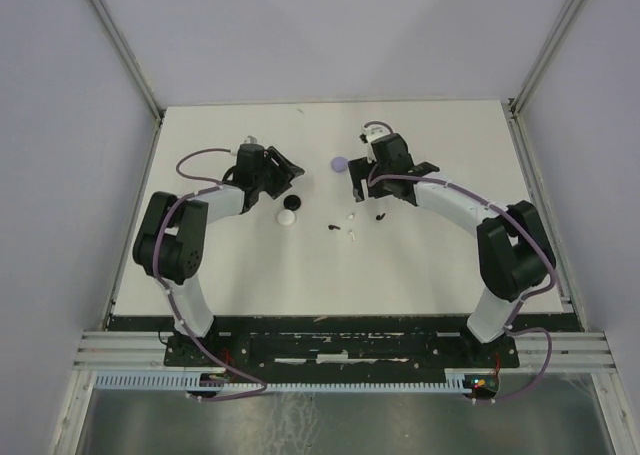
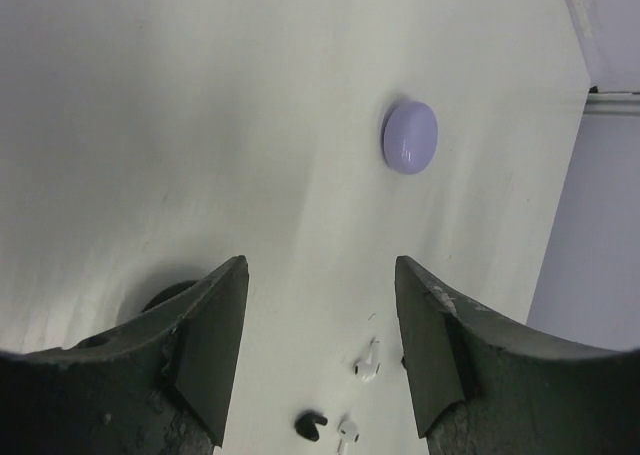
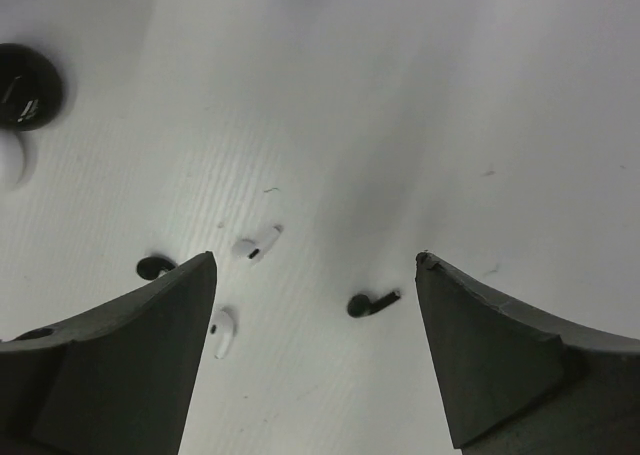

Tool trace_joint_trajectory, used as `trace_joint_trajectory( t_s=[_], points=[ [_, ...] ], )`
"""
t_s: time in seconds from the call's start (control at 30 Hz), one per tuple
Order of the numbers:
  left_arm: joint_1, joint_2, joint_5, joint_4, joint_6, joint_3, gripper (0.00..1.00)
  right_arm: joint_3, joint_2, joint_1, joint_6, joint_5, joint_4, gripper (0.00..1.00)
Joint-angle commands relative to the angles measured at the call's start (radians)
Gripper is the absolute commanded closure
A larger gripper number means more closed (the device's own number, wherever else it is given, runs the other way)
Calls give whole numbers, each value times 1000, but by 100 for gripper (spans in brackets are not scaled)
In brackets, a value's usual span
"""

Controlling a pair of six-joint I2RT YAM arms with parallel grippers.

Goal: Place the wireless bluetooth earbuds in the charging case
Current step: Adjust the charging case at the center of the board.

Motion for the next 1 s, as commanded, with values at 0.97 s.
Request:
trace_joint_trajectory(
  t_s=[0.97],
  points=[
    [150, -538, -173, 0, 35, -387, 36, 491, 407, 328, 130, 22, -104, 17]
  ],
)
